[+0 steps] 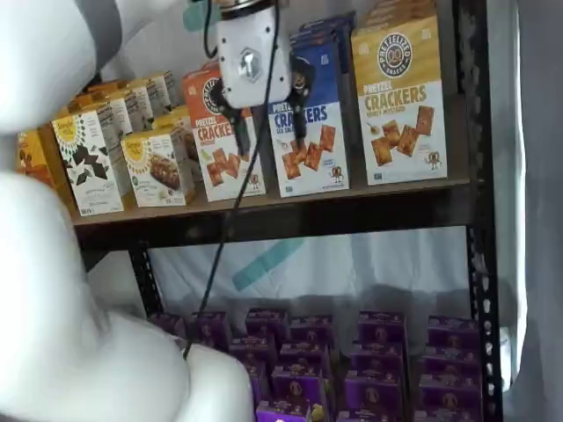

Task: Retrieve the yellow and white box located on the top shelf, the sixth one from the left

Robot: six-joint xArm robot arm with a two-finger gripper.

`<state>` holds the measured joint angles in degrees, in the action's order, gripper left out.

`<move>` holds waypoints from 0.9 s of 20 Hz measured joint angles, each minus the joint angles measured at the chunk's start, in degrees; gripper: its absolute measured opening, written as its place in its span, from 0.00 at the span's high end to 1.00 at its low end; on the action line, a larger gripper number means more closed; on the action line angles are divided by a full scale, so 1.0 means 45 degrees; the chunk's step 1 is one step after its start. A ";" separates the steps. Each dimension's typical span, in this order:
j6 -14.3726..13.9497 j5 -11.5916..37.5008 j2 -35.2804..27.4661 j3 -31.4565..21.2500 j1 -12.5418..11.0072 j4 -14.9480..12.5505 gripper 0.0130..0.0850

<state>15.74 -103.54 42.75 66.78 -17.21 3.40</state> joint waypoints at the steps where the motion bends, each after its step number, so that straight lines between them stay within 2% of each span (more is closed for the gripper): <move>1: 0.0320 0.0091 -0.0202 0.0122 -0.0338 0.0068 0.00; 6: 0.1415 0.0150 -0.1057 0.0642 -0.1511 0.0509 0.00; 9: 0.1769 0.0108 -0.1475 0.0898 -0.1825 0.0432 0.00; 12: 0.2207 0.0582 -0.1705 0.0955 -0.2244 0.0418 0.00; 16: 0.2615 0.1083 -0.2093 0.1179 -0.2546 -0.0076 0.00; 18: 0.2832 0.1062 -0.2334 0.1363 -0.2760 -0.0101 0.00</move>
<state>28.49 -98.76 32.25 72.91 -29.63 2.94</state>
